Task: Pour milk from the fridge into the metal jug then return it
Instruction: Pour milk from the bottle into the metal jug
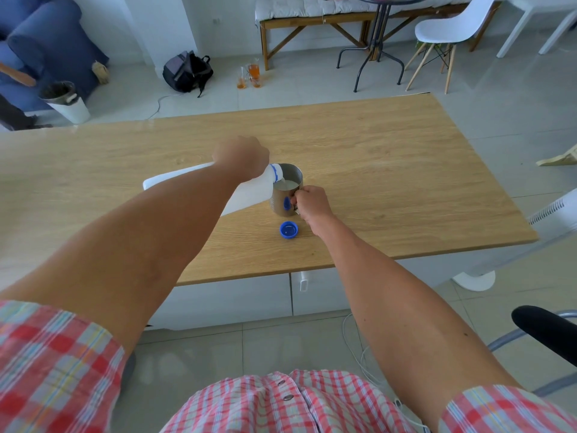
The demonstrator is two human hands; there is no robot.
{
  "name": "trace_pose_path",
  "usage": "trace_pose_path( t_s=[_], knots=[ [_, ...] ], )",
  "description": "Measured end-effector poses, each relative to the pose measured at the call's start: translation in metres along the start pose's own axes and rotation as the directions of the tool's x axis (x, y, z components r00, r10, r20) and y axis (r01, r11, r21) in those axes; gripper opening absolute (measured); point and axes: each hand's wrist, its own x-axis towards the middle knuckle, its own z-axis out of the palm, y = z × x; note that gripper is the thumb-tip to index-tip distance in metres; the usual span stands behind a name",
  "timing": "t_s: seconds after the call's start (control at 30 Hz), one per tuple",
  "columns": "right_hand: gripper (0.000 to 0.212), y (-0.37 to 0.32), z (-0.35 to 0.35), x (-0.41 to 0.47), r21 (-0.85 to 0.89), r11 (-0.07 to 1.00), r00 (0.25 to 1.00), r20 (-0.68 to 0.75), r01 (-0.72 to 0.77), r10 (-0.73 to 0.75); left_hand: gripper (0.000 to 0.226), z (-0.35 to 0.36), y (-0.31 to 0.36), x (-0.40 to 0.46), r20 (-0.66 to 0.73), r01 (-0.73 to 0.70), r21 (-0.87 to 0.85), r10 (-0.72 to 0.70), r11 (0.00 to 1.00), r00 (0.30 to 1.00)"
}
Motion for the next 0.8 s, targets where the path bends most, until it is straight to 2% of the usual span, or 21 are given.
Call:
trace_pose_path(
  t_s=[0.8],
  knots=[
    [0.022,0.0014,0.0002,0.0012,0.007,1.000,1.000,0.000,-0.004,0.004,0.022,-0.0016,0.0006,-0.0018,0.020,0.008,0.013,-0.008,1.000,1.000]
  ],
)
